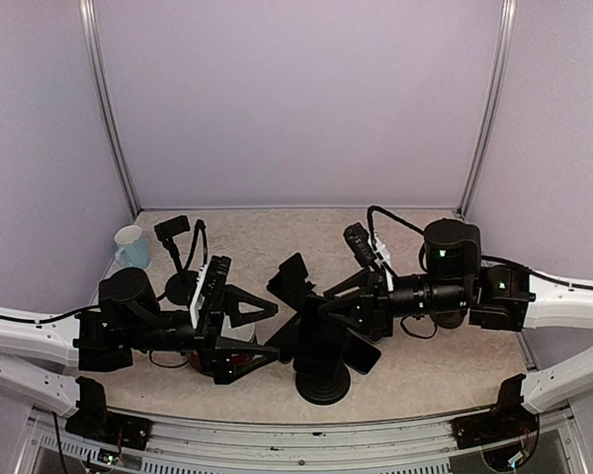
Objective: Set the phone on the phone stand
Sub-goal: Pick up the phone stand with the phone from the corner of the board.
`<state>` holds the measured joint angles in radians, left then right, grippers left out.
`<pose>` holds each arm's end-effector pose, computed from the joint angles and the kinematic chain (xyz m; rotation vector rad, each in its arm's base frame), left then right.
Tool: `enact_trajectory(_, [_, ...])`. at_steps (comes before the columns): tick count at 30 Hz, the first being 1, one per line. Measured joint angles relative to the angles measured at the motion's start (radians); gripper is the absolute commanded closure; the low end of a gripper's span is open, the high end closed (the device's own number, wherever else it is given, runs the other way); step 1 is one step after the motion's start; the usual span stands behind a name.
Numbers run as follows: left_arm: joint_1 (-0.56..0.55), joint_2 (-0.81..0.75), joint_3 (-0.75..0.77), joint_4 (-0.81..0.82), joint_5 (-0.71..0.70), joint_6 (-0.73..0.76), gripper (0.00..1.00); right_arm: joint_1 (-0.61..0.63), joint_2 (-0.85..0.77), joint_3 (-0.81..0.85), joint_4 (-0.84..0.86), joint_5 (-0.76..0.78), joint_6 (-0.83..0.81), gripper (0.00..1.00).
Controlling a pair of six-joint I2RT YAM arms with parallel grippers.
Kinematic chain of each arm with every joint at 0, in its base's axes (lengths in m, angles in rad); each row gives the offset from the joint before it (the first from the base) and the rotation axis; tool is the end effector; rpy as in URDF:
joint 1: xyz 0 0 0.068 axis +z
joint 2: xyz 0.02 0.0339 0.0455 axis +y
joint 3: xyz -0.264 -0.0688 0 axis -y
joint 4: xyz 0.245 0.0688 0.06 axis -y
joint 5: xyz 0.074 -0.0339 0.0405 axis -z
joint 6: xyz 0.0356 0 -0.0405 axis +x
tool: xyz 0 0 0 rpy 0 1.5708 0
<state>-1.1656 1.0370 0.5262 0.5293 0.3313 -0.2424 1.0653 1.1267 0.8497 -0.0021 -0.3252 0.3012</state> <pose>0.0825 -0.2218 0.2753 1.0160 1.3927 -1.3371 0.1170 0.2349 0.3129 -0.9816 1.7753 1.2141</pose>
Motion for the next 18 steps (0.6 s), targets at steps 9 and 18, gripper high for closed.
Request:
enact_trajectory(9, [0.0, 0.025, 0.006, -0.011, 0.0, 0.005, 0.01, -0.001, -0.041, -0.031, -0.006, -0.029, 0.021, 0.88])
enact_trajectory(18, [-0.002, 0.031, 0.006, -0.022, 0.0, 0.005, 0.01, -0.001, -0.036, -0.031, -0.002, -0.058, 0.031, 1.0])
